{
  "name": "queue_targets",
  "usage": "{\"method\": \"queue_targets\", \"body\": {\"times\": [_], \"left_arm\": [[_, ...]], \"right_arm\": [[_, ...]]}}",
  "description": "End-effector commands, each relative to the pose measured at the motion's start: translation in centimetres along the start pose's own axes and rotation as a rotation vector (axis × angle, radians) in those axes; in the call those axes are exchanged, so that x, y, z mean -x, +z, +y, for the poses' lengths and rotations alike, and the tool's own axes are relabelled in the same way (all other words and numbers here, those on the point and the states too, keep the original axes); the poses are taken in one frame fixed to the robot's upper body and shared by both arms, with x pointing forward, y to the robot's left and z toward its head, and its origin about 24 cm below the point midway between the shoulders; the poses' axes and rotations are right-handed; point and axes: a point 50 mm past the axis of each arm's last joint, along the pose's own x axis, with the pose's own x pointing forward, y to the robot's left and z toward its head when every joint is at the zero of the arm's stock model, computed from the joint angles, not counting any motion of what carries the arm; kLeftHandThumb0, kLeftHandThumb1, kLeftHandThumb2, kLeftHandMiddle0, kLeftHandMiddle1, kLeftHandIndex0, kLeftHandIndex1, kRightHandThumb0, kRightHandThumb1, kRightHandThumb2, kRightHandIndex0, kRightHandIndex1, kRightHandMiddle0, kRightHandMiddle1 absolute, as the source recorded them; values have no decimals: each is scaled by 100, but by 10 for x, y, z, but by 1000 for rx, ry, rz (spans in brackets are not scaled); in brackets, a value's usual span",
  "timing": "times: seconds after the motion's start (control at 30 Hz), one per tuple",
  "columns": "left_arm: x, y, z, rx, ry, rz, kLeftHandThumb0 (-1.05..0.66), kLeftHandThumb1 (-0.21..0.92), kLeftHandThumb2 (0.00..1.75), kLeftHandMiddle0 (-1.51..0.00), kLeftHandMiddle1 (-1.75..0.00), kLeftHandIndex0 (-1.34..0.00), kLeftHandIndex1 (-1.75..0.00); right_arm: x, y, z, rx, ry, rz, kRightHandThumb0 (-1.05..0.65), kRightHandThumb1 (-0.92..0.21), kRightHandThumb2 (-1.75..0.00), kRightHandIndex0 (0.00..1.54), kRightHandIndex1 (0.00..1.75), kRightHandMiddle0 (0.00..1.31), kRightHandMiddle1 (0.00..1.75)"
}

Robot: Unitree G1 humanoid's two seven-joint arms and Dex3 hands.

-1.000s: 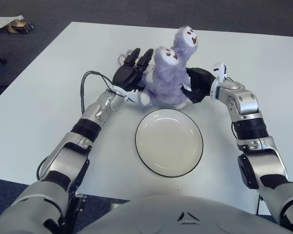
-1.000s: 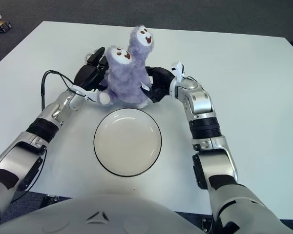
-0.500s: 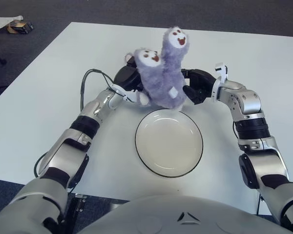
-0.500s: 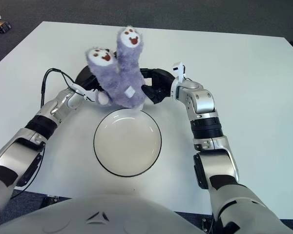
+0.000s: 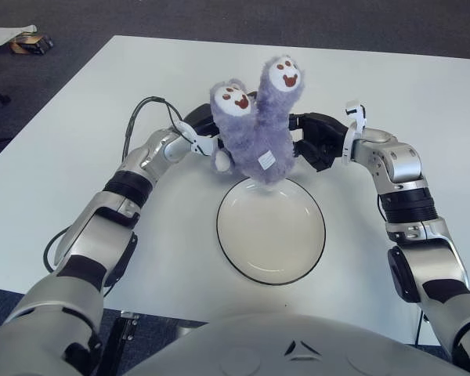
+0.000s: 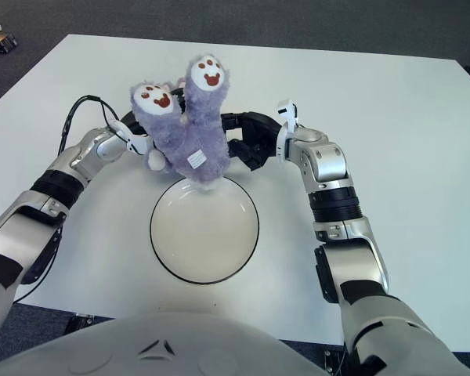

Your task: Put the doll into the plate.

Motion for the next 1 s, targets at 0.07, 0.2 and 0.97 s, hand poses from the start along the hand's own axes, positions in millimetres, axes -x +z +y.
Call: {"method": "queue_targets", "body": {"times": [0.07,0.2,0.97], "left_arm": [[-2,0,-1,20,-101,-8,-101,66,47,-4,-4,0,0],[-6,0,2,-16,-172,8,-102,60,57,-2,-33,0,-10],[-19,-2,-1,-136,-8,52,-50,27,135,-104,-174,-63,-174]], "right_arm": [[-1,7,3,43,44,-22,0,3,-168,89,167,64,175],[-1,7,2,58,46,-14,0,2,-169,88,169,63,175],[1,3,-1,26,26,7,0,1,-163,93,156,62,175]]}}
